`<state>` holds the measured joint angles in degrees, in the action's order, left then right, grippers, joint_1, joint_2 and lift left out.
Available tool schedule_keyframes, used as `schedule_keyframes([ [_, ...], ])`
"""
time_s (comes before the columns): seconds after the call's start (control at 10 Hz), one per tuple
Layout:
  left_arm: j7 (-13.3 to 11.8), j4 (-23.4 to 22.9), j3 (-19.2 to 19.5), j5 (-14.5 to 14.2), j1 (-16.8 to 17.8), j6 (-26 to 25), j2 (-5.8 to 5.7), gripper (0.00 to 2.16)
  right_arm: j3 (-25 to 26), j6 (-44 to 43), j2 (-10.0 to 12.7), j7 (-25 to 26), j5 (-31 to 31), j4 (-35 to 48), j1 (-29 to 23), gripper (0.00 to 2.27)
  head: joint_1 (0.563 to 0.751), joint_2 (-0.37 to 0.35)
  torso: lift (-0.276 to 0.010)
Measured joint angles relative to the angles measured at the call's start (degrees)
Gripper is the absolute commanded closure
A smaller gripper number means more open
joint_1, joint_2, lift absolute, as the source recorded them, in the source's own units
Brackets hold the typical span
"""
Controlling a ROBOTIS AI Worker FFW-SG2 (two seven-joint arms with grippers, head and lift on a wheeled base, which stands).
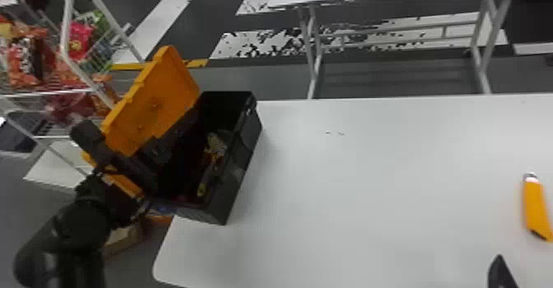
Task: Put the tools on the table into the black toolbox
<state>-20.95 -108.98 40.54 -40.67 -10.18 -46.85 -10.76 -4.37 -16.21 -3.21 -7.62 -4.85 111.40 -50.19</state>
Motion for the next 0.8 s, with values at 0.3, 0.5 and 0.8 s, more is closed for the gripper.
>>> schedule_keyframes([
  [0.3, -0.6, -7.9, -8.3, 6.7, -11.8, 21.3, 5.25, 0.04, 2.6, 3.8, 0.9, 0.0, -1.3, 2.0, 0.8, 0.09, 0.695, 0.350, -0.075],
  [0.5, -0.2, -9.5, -13.9, 12.3, -17.4, 31.9, 7.56, 0.04, 4.9, 9.5, 1.1, 0.0, -2.8, 3.7, 2.0, 0.09, 0.695, 0.272, -0.075],
  [0.8, 1.5, -9.0, -19.3, 18.3, -22.9, 42.9, 8.00, 0.04, 7.4, 17.5, 1.4, 0.0, -3.5, 4.8, 5.1, 0.09, 0.695, 0.204, -0.075],
])
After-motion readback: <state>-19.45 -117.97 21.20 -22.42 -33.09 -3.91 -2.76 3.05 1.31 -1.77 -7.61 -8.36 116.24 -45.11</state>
